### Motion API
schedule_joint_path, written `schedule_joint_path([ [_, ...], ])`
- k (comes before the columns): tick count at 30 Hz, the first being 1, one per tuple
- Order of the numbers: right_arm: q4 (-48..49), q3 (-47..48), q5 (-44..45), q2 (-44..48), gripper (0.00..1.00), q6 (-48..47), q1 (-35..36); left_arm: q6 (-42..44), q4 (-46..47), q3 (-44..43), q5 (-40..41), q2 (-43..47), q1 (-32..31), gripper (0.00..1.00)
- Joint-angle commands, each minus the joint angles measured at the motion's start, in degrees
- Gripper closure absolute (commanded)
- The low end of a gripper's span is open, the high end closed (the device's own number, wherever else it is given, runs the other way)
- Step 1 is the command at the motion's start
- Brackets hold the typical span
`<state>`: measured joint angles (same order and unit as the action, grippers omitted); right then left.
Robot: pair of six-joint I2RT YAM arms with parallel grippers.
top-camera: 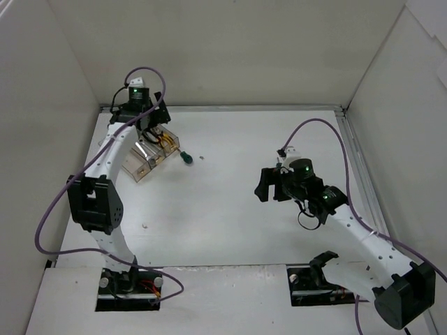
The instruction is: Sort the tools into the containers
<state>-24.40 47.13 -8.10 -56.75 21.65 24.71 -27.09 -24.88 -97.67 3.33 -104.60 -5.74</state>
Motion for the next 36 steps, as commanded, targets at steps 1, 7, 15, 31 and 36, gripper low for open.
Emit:
schedule_joint_path([
  [1,2.0,0.3,1.9,2.1,0.14,1.3,-0.2,-1.8,-5.1,-0.3,9.4,5.7,-5.8,0.0],
  [7,1.9,-1.4,3.3,4.4,0.14,2.5,-0.2,-11.0,-8.8,9.3,9.0,9.7,-13.3,0.01],
  [15,1.0,-4.1,3.1,8.0,0.14,4.9,-0.3,-20.4,-13.0,9.4,12.7,2.2,-20.0,0.02],
  [31,-1.9,-4.9,0.9,13.1,0.13,4.6,-0.2,-26.7,-15.1,-8.1,12.2,-17.7,-19.3,0.06],
  [36,-3.5,-4.9,0.9,14.3,0.12,3.8,-0.1,-28.2,-14.1,-8.4,12.7,-19.1,-17.5,0.12],
])
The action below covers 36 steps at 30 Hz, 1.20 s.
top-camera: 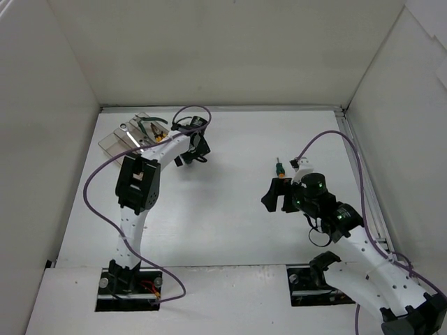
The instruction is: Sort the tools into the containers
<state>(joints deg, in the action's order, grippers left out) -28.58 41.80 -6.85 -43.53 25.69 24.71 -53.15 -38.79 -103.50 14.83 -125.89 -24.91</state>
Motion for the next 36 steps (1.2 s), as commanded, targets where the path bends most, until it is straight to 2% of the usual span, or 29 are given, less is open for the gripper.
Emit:
schedule_joint_path([
  [1,0.3,0.5,-0.2,1.2,0.12,-0.6,-0.2,-2.2,-0.1,-2.6,1.1,2.0,2.2,0.12],
  [7,-0.3,0.2,-0.2,1.6,0.12,-0.4,-0.1,-0.9,2.1,-1.9,0.6,0.9,2.8,0.2],
  [13,-0.6,0.2,-0.1,1.6,0.12,-0.3,-0.2,-0.6,2.0,-3.1,-0.5,-1.4,2.8,0.32],
  [16,-0.8,0.2,0.0,2.0,0.12,-0.1,-0.1,-1.5,0.9,-2.8,-0.7,-1.7,2.8,0.51],
  [17,-0.9,0.1,0.1,2.1,0.12,0.0,-0.3,-1.8,0.8,-2.4,-0.8,-1.5,2.8,0.66],
  [19,-1.0,0.0,0.3,2.5,0.12,0.2,-0.2,-2.1,0.9,-0.4,-1.1,-0.2,2.8,0.84],
  [20,-1.0,0.0,0.3,2.8,0.12,0.2,-0.2,-2.1,1.0,0.1,-1.5,1.5,2.8,1.0],
  [26,-1.0,0.6,2.4,2.8,0.11,0.9,-0.1,2.6,2.9,7.3,0.5,15.5,-0.7,1.0],
  [30,-1.0,2.1,3.7,1.0,0.11,0.6,-0.1,10.5,3.8,13.1,2.5,27.4,-1.3,1.0],
  [36,-0.9,3.7,8.1,0.1,0.1,0.3,0.0,13.8,1.3,19.0,4.1,38.8,4.6,1.0],
])
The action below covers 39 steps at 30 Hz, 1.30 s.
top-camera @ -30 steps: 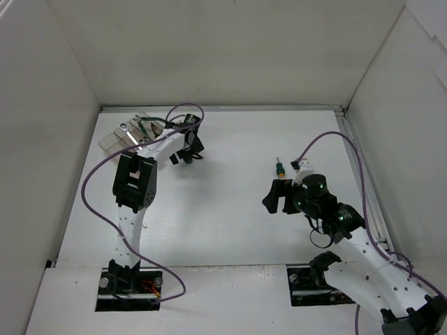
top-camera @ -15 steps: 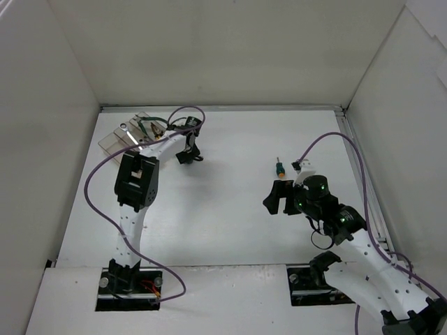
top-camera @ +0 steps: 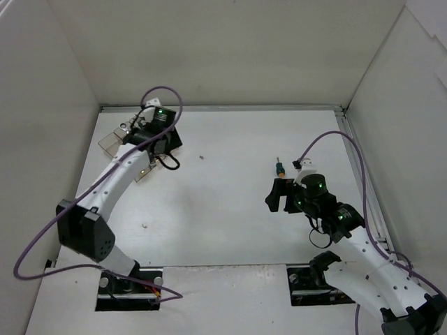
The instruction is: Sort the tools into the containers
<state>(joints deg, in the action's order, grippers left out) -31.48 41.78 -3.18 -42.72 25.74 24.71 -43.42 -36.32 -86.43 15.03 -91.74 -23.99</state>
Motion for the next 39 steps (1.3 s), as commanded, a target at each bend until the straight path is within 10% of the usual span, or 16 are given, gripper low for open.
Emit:
schedule_joint_path([
  [1,2.0,4.0,4.8,-0.8,0.1,0.3,-0.3,4.5,-1.7,2.8,4.2,7.1,6.0,1.0],
  [14,2.0,6.5,7.8,-2.2,0.09,3.5,-0.2,10.1,1.9,1.5,-6.9,2.1,29.0,1.0],
  [25,1.5,6.6,8.0,-1.3,0.09,3.5,-0.3,10.7,4.6,-7.7,-10.0,-13.7,33.2,0.95],
  [39,0.5,9.8,13.1,-6.9,0.09,2.3,-0.5,10.5,5.6,-8.5,-11.1,-19.3,33.2,0.57],
])
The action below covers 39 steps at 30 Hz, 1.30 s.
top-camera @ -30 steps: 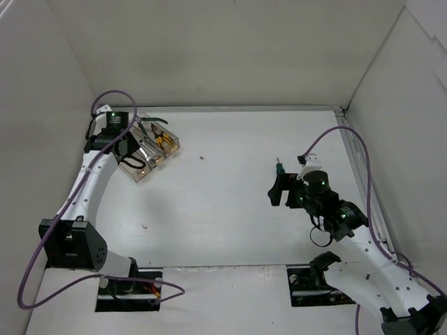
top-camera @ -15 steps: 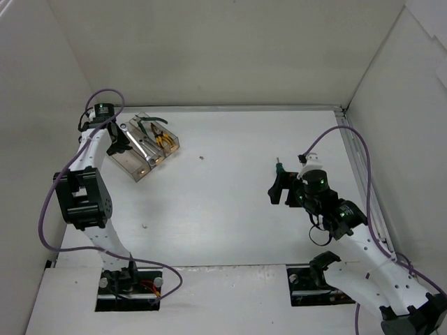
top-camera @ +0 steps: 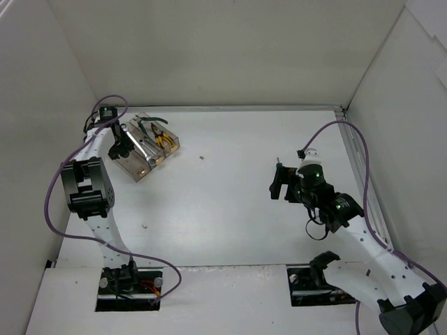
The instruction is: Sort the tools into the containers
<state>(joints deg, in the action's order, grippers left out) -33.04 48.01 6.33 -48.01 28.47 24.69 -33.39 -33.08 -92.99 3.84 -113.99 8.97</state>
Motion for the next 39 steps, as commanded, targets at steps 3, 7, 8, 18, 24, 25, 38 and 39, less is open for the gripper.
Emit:
schedule_joint_path([
  [3,2.1,5.0,4.7,-4.5,0.08,-1.2,-0.3,1.0,2.4,-1.0,0.6,6.3,-0.3,0.39],
  [7,2.2,7.3,5.9,-8.1,0.07,-1.7,-1.0,1.2,1.6,-0.3,0.9,10.3,-0.8,0.14],
  [8,2.2,7.6,5.9,-8.9,0.07,-1.8,-1.3,1.1,1.2,-0.3,1.0,11.3,-0.8,0.06],
  [18,6.7,11.6,4.8,-24.1,0.14,-8.0,-8.9,0.2,0.2,8.3,-8.7,30.4,-9.5,0.0],
  [24,11.0,14.0,2.4,-34.5,0.25,-9.3,-13.3,0.4,3.6,24.1,-20.3,42.1,-18.6,0.0],
  [25,11.5,14.6,2.4,-35.9,0.25,-9.7,-13.4,0.3,4.3,29.7,-23.2,46.5,-19.6,0.0],
  [38,14.8,23.8,-2.4,-56.0,0.42,-14.7,-17.0,-1.8,4.2,52.1,-25.7,72.0,-25.9,0.0],
  [39,14.8,24.1,-2.7,-56.7,0.43,-15.0,-17.0,-1.8,3.8,51.9,-25.8,71.8,-25.9,0.0],
])
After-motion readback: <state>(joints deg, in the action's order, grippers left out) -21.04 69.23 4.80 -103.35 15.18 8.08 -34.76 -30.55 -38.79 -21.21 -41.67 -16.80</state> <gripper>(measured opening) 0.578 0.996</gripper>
